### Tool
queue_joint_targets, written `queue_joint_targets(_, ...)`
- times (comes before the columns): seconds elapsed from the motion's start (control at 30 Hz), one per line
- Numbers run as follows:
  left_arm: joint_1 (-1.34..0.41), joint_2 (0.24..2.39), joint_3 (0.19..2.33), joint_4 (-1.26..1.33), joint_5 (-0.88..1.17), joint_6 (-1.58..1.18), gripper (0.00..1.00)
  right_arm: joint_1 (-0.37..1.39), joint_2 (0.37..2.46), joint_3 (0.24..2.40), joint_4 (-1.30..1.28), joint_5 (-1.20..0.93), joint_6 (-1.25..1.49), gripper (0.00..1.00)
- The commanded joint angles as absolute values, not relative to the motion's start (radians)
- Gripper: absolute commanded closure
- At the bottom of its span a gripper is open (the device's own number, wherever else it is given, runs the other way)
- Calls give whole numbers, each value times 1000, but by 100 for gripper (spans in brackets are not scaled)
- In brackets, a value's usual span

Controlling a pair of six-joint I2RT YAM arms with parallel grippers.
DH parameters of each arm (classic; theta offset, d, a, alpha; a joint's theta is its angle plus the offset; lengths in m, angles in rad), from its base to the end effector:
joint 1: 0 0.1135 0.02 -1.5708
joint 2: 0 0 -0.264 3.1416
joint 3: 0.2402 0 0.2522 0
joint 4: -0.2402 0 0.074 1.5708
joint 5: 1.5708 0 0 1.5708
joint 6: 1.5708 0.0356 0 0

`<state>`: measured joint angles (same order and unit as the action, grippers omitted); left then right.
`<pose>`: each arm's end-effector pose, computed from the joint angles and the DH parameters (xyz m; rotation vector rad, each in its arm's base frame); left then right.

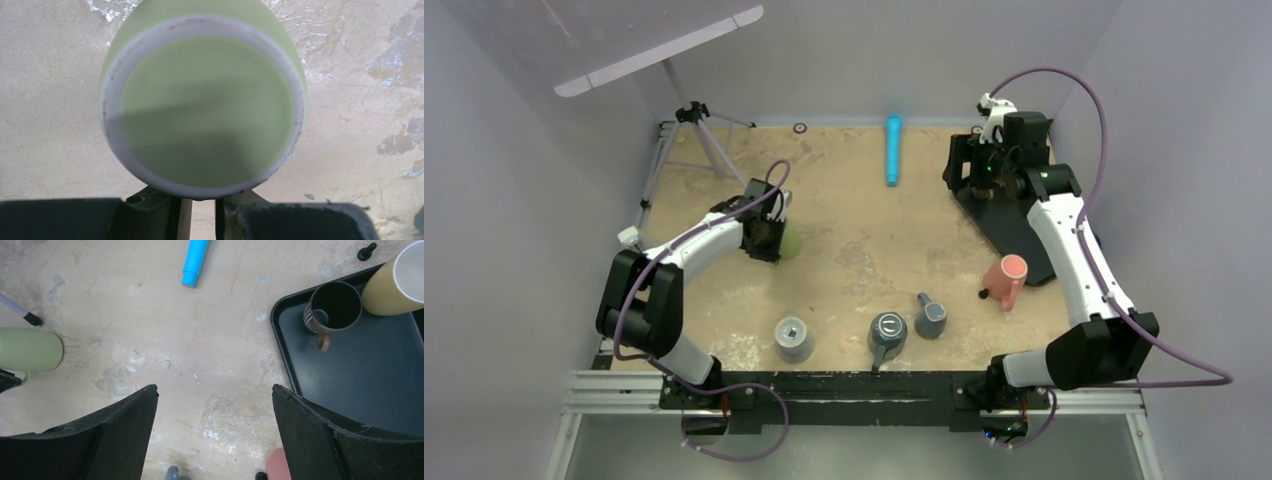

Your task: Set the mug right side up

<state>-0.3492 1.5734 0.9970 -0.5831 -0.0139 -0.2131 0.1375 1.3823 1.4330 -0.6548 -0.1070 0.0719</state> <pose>0.2845 -0.1031 0.1938 0.1823 2.7332 -0.1403 0.2988 0.0452 0.3830 -0.1327 2.1765 0.2356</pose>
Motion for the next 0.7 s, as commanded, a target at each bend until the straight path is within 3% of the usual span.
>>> queue_joint_targets(0.0,-345,1510,1082,-546,94,-202,100,144,1331,1402,-588,-177,96,12)
queue_joint_targets(0.17,-344,1476,1223,-616,324,-251,100,198,1257,1301,-422,-331,215,11)
queue_joint_targets(0.4,-344,1470,1362,-660,521,-325,100,281,1178,1056,84,-566,565,8)
queue_joint_targets(0.67,-345,1464,1571,-726,669,-399,100,386,1125,885,494,-542,894,3)
